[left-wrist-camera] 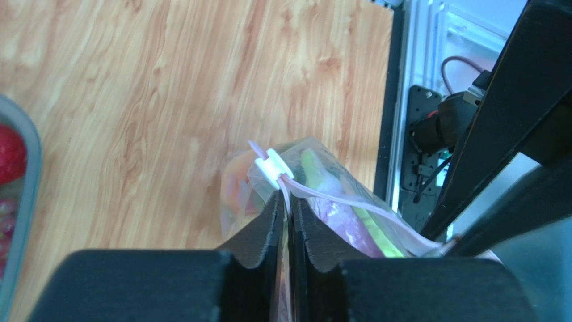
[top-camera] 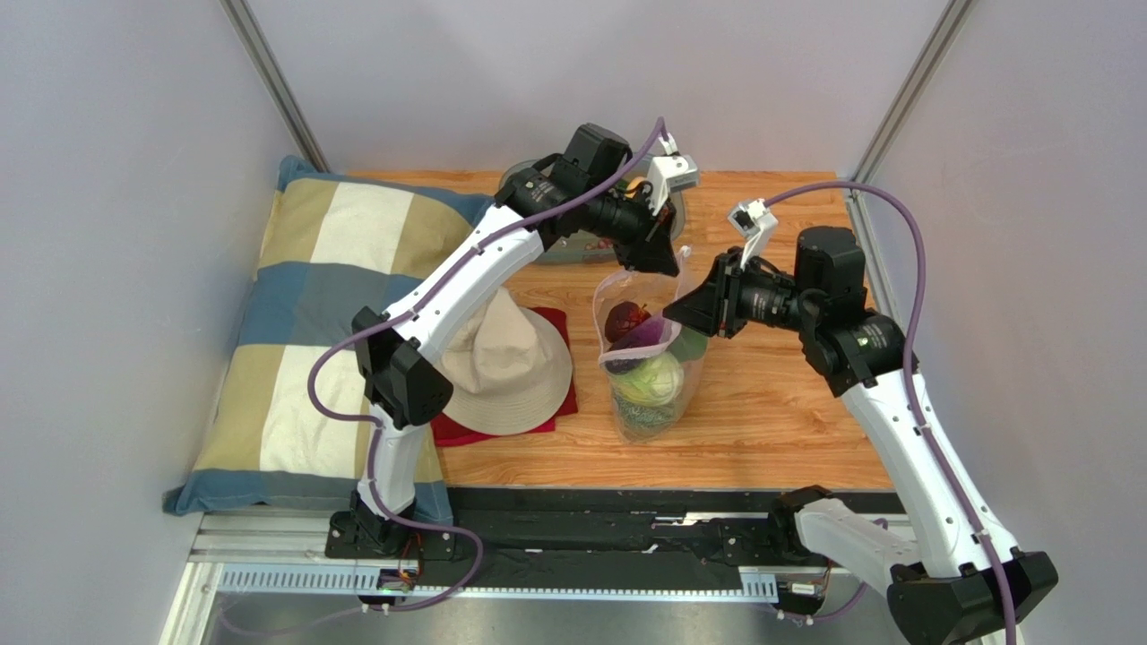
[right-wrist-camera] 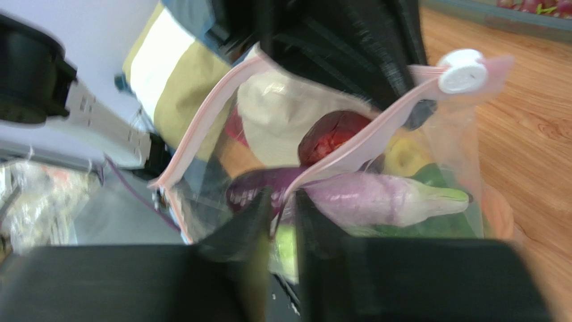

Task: Place the food in the zip-top bag and seal the zipper
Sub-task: Zip the zipper food storage bag at the center of the board.

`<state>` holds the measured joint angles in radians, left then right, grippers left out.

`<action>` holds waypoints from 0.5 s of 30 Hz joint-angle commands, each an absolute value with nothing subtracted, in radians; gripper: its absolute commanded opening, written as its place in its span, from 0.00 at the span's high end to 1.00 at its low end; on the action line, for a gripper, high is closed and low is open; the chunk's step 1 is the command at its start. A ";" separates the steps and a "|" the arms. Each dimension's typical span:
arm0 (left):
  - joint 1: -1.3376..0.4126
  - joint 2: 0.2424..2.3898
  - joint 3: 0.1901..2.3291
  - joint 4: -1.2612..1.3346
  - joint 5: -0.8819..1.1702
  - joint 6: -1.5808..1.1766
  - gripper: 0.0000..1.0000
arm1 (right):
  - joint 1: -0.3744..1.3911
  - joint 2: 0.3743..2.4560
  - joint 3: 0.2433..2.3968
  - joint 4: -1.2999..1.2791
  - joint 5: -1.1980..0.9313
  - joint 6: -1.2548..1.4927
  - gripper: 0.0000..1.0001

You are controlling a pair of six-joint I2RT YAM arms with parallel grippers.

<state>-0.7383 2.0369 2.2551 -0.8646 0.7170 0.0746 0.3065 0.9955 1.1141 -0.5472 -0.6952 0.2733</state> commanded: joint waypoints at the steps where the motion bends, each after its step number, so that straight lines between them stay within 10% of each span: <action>1: -0.741 2.013 2.244 -0.761 0.835 0.143 0.98 | 0.310 0.991 1.256 -0.670 -0.796 0.070 0.61; 7: -0.723 2.016 2.249 -0.739 0.984 0.238 1.00 | 0.138 0.972 1.292 -0.773 -0.859 -0.034 0.23; 15: -0.686 2.023 2.246 -0.733 1.117 0.385 1.00 | -0.202 1.149 1.393 -0.954 -1.144 -0.449 0.24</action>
<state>-0.6991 2.0373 2.2314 -0.8005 0.9901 0.2611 -0.1219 1.0760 1.3331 -0.8085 -0.9604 -0.1368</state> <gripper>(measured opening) 0.009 0.764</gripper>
